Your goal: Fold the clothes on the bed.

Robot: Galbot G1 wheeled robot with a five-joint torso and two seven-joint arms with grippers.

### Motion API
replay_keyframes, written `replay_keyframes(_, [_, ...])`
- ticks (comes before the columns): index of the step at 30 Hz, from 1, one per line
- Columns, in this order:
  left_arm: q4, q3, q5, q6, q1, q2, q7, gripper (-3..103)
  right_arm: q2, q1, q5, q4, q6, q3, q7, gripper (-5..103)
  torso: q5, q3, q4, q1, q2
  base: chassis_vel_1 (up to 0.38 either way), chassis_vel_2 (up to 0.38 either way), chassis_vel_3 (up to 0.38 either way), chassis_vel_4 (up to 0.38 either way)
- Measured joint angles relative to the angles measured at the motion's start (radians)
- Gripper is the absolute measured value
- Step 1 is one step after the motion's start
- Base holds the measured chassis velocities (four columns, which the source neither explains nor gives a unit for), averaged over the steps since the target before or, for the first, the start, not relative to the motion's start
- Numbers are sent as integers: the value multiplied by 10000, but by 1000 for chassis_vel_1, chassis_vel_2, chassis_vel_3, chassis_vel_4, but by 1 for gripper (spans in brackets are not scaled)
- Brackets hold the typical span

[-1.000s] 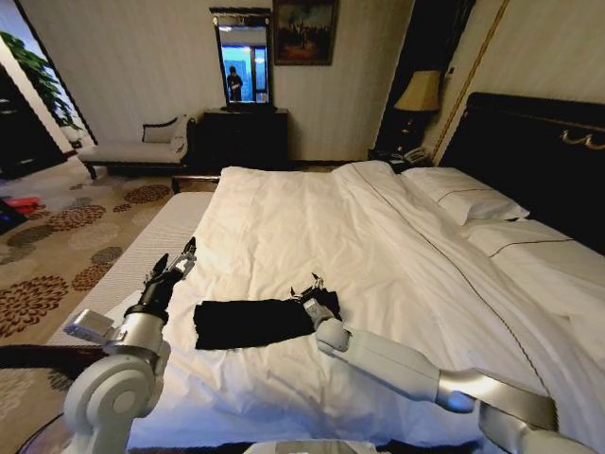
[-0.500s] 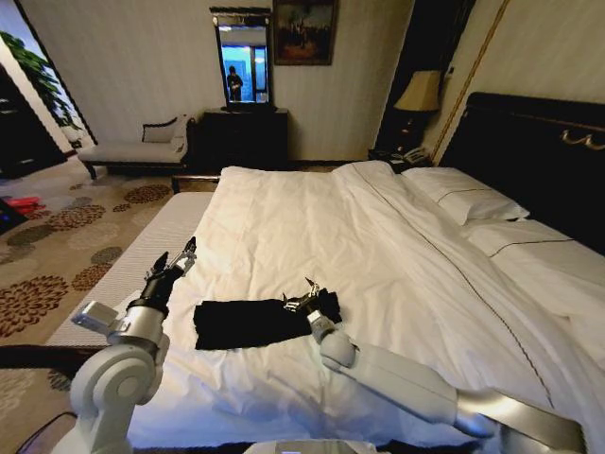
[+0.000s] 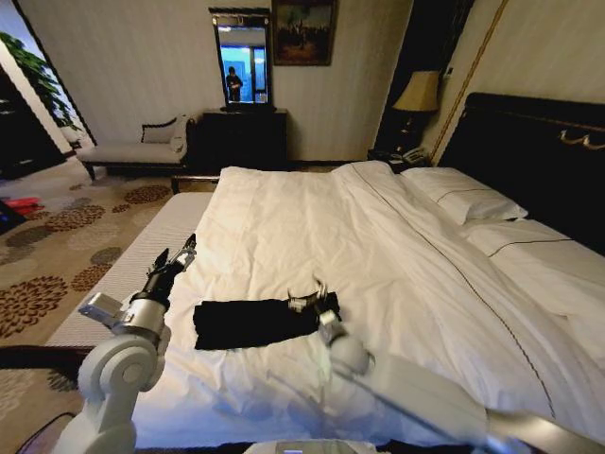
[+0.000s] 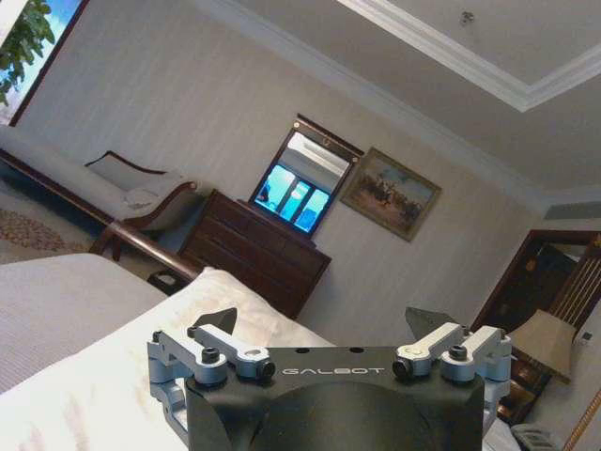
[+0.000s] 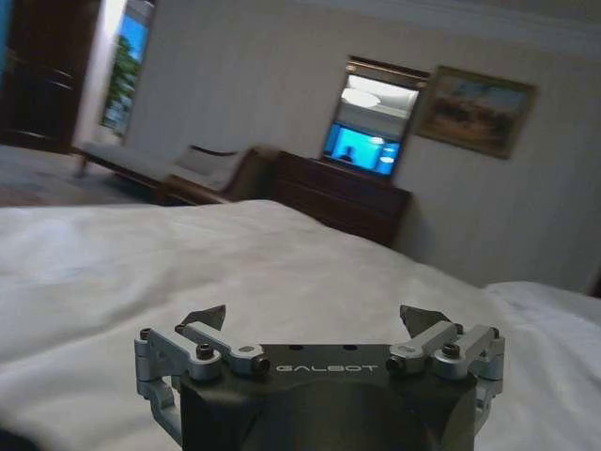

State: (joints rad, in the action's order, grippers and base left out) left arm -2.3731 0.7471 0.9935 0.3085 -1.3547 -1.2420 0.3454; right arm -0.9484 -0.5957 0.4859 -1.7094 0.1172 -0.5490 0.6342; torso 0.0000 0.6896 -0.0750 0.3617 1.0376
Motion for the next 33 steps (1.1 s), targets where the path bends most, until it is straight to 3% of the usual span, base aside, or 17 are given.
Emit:
replay_keyframes(8, [-101, 81, 38, 3, -99, -73, 20, 100, -884, 647, 112, 2012, 192, -763, 85, 100, 1, 1, -3, 1, -1, 0, 0, 0, 0])
replay_keyframes(13, [-124, 127, 66, -13, -130, -71, 38, 100, -885, 602, 80, 2206, 460, -1121, 290, 100, 0, 0, -7, 0, -1, 0, 0, 0, 0])
replay_keyframes(19, [-280, 101, 54, -33, -303, -217, 54, 100, -914, 547, -546, 2893, 287, -1023, 213, 100, 0, 0, -3, 1, -2, 0, 0, 0, 0])
replay_keyframes(33, [-639, 261, -18, -68, -716, -205, 82, 100, 48, -480, -105, 522, 482, -1018, 682, 100, 0, -1, -4, 0, -1, 0, 0, 0, 0])
